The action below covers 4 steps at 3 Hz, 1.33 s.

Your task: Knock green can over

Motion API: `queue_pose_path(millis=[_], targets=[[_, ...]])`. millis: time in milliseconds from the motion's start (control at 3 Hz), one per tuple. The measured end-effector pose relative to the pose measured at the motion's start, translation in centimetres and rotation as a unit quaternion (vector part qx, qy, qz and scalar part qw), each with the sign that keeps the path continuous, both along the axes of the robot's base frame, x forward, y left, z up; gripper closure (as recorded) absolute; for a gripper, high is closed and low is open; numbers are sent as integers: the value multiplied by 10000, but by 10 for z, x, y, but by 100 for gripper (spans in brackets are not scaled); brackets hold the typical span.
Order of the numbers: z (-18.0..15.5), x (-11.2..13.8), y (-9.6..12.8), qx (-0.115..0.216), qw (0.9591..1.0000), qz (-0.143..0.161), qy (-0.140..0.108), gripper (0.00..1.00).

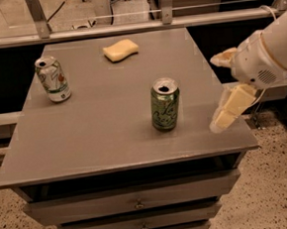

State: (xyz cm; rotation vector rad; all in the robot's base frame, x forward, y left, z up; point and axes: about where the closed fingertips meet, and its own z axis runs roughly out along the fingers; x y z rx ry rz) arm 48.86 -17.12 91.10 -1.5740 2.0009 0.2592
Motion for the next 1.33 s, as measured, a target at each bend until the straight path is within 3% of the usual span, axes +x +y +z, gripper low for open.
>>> queue_pose_path(millis=[333,667,1333], targets=[[-15,14,19,804,9964,167,-202,0],[-32,28,41,1538,9868,403,-323,0],[-38,58,96,2562,9606,969,-466,0]])
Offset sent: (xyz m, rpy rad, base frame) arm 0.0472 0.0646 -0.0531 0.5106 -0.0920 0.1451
